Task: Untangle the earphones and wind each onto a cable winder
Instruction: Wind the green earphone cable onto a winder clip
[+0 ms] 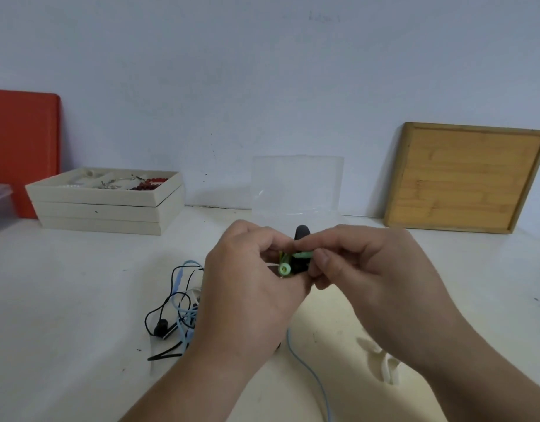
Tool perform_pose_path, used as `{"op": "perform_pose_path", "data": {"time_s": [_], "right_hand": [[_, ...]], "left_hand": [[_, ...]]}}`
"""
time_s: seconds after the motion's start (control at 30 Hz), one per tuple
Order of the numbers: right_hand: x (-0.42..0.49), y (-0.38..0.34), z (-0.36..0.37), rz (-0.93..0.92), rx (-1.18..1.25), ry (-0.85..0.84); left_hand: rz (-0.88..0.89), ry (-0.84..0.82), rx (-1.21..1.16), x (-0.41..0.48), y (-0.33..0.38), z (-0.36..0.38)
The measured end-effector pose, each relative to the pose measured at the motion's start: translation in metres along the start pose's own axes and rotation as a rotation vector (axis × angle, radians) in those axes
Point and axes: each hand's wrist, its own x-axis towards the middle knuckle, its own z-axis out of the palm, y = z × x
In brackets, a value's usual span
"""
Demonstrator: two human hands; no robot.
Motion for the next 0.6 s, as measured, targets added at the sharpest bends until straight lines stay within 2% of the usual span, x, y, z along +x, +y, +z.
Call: {"op": "perform_pose_path", "data": {"time_s": [0.13,0.27,0.43,0.6], "right_hand": [[0.0034,-0.0019,-0.0053,0.131,0.188,0.054],[0.0025,-0.0025,-0.0018,0.150,0.099,0.043],[0.0035,-0.0017,-0.0027,0.184,0.122,0.042],[0.0051,0.0007,-0.0056,0.166,0.077,0.035]], "left_hand": [[0.021,0.057,-0.023,-0.0004,0.0025,-0.0016],[0.036,0.066,-0.036,0.0003,0.0034,-0.0036],[0.052,0.048,-0.063,0.0012,0.0030,-0.0044],[0.056,-0.039,-0.226,-0.0001,0.0074,-0.0063]]}}
